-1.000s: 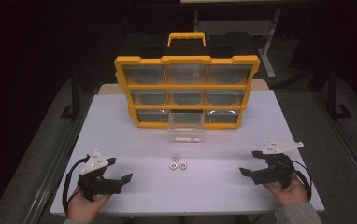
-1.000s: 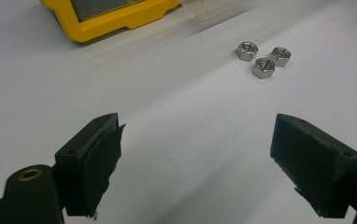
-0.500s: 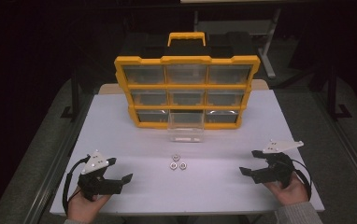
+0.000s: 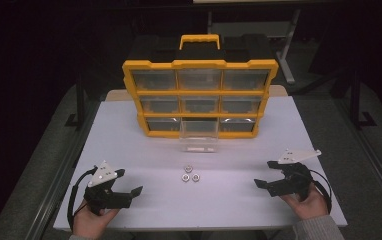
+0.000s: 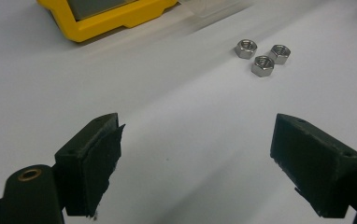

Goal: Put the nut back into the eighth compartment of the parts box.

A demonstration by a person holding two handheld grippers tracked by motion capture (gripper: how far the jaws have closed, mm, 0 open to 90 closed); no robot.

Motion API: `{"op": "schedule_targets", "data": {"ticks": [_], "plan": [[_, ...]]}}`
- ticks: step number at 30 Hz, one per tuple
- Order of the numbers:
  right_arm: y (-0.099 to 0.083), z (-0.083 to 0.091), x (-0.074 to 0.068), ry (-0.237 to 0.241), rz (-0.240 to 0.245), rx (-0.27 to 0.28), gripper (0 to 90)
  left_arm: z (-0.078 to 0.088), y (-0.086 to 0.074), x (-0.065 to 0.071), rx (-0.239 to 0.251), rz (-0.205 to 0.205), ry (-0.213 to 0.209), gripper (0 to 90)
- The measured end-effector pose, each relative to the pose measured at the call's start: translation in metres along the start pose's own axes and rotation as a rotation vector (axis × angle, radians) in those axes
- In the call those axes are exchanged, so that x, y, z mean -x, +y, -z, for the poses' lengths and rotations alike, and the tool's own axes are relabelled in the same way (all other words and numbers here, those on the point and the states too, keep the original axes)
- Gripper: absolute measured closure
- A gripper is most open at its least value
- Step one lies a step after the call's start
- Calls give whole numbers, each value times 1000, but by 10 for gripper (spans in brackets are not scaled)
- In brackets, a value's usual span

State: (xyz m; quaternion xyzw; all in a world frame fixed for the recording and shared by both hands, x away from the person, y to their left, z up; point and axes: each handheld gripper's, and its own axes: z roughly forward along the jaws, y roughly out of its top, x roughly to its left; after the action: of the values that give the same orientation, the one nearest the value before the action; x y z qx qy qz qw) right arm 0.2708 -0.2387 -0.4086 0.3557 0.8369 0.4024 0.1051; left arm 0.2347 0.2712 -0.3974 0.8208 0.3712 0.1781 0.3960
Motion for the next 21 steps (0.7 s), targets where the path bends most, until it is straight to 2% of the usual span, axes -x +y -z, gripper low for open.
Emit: {"op": "schedule_targets", "data": {"ticks": [9,10,13,15,17,21], "plan": [[11,-2,-4,21,11,-21,179,0,2,0,7,5,4,156],[18,-3,-8,26,36,-23,181,0,2,0,8,5,3,156],[24,-4,-12,36,53,-24,193,-1,2,1,6,3,0,156],[31,-6,-16,45,59,-35,196,-1,2,2,13,16,-2,156],[39,-10,-18,62,78,-46,207,-1,2,2,10,9,-1,156],[47,-15,-20,86,78,-65,218,-1,2,2,5,2,-1,156]]}}
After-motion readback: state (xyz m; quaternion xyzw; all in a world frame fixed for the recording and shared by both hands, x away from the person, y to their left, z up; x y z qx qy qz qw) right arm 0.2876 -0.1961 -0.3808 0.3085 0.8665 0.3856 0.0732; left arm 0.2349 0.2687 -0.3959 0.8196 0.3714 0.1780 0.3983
